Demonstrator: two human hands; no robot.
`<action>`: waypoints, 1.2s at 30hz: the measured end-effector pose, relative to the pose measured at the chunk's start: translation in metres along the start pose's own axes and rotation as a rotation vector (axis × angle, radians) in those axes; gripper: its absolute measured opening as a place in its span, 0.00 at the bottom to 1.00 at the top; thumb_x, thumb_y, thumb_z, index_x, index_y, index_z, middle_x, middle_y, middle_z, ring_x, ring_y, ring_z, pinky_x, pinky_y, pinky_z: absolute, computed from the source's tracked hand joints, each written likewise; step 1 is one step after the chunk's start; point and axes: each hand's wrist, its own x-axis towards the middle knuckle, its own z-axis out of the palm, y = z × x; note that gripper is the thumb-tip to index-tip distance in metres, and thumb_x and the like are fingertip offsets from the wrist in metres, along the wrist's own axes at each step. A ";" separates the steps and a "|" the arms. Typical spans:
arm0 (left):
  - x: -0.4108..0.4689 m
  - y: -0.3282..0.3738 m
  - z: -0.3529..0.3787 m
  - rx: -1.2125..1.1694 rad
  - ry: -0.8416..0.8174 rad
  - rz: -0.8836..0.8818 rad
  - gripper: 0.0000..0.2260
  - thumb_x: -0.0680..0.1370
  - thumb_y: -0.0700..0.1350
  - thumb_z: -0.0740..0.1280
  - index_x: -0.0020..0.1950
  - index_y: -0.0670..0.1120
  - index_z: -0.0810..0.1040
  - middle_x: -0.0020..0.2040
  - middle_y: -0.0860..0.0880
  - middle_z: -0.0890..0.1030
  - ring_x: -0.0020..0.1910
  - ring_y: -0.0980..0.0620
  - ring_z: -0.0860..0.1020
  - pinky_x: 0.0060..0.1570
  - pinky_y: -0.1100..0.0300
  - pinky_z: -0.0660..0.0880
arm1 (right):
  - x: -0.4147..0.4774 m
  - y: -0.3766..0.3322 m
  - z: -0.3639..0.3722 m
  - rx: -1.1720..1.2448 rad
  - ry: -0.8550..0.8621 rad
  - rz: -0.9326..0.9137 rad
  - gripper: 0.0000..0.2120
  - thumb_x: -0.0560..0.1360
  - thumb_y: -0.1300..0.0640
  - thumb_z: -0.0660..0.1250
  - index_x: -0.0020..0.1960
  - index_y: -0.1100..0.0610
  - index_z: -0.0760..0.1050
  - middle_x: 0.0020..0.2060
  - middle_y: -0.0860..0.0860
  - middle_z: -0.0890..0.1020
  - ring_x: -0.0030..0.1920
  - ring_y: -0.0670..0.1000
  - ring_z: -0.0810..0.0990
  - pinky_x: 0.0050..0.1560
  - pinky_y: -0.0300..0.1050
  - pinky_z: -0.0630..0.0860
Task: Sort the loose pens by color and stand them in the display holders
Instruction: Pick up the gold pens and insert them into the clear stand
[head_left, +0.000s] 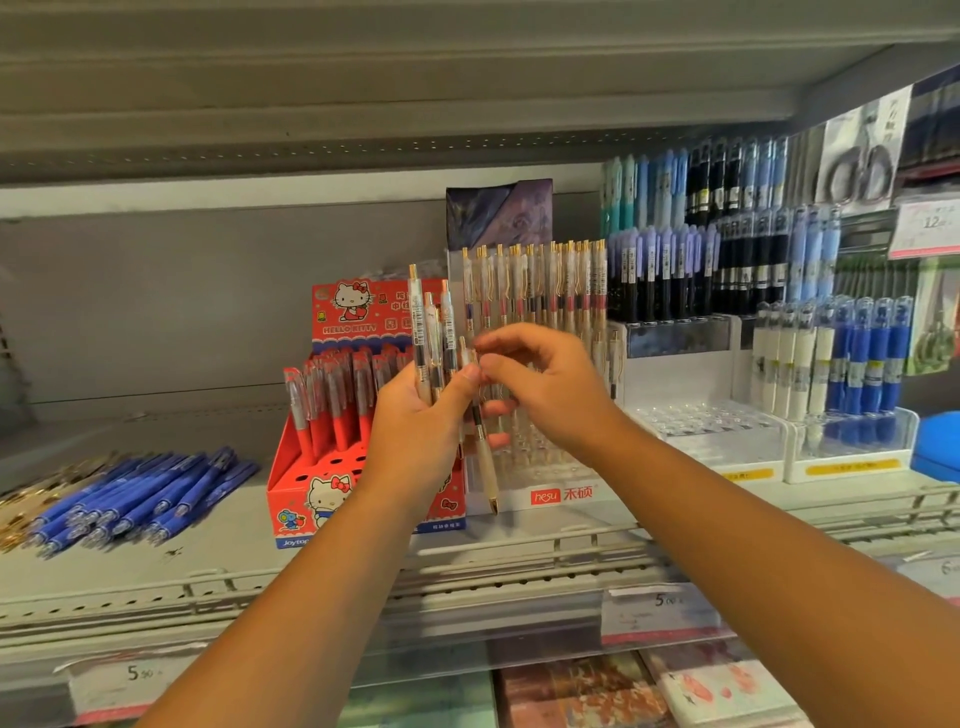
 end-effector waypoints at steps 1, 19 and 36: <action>0.000 0.000 0.000 0.005 -0.004 0.005 0.07 0.80 0.44 0.66 0.57 0.50 0.79 0.47 0.50 0.86 0.43 0.46 0.86 0.33 0.54 0.82 | -0.001 0.000 0.000 0.014 -0.027 0.018 0.09 0.78 0.64 0.67 0.54 0.54 0.80 0.46 0.52 0.83 0.45 0.46 0.84 0.39 0.39 0.81; 0.002 -0.001 0.002 -0.020 -0.007 0.010 0.08 0.82 0.42 0.63 0.61 0.47 0.73 0.47 0.48 0.86 0.44 0.47 0.85 0.34 0.54 0.82 | -0.005 -0.004 -0.013 0.153 0.015 0.095 0.14 0.71 0.70 0.72 0.52 0.56 0.80 0.44 0.53 0.86 0.47 0.51 0.85 0.46 0.44 0.81; 0.005 -0.002 0.000 0.011 0.082 0.001 0.07 0.84 0.41 0.58 0.55 0.49 0.74 0.38 0.46 0.80 0.34 0.49 0.76 0.33 0.56 0.77 | 0.020 -0.002 -0.030 -0.010 0.322 0.061 0.14 0.74 0.69 0.70 0.49 0.50 0.77 0.45 0.49 0.82 0.44 0.46 0.84 0.40 0.39 0.81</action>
